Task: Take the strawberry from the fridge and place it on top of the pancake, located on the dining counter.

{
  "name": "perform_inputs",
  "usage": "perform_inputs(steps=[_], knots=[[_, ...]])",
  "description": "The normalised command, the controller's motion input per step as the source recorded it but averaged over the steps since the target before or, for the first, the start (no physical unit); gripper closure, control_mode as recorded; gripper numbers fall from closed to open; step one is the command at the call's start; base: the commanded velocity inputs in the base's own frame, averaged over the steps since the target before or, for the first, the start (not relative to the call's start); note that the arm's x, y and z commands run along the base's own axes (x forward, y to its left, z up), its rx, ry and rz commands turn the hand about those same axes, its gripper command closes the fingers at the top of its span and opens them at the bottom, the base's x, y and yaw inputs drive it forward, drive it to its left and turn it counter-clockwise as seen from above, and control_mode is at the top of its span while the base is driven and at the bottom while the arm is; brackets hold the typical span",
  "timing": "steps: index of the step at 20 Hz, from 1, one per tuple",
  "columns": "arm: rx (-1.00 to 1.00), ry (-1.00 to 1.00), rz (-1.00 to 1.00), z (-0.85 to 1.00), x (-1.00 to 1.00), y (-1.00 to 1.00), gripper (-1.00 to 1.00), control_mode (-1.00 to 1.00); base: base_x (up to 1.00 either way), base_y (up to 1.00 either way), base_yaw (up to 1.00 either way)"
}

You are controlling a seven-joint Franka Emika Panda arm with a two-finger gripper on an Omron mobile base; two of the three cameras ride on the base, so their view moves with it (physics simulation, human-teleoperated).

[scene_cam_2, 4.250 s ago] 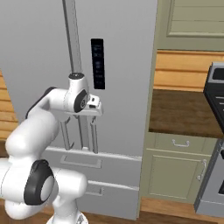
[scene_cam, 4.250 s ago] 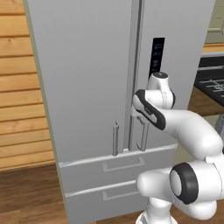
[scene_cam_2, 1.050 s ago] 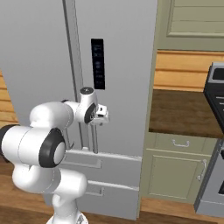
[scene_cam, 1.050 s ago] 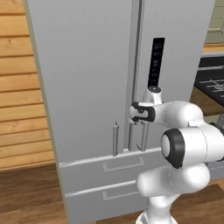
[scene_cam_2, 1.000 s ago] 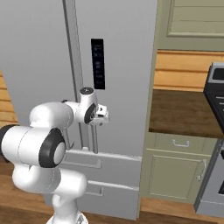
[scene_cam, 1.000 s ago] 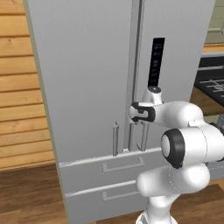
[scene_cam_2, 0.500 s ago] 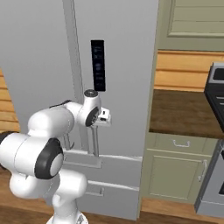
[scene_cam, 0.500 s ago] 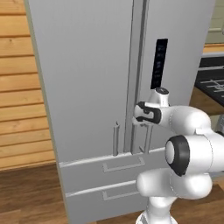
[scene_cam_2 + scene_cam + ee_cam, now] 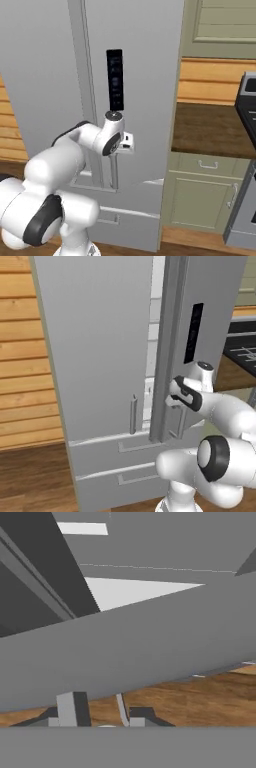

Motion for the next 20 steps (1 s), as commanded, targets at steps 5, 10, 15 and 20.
perform_inputs(steps=[5,10,15,20], knots=[[0.06,-0.01,0.0,0.0,-0.65,-0.93,1.0,-1.0,0.0,0.0,0.0],[0.05,-0.01,0.0,0.0,-0.61,-0.96,1.0,-1.0,0.0,0.0,0.0],[0.05,-0.05,0.02,0.17,-0.3,-0.44,-1.0,-1.0,0.0,0.0,0.0],[0.25,-0.12,0.0,0.79,-0.35,-0.58,-1.0,-1.0,0.0,0.0,0.0]])
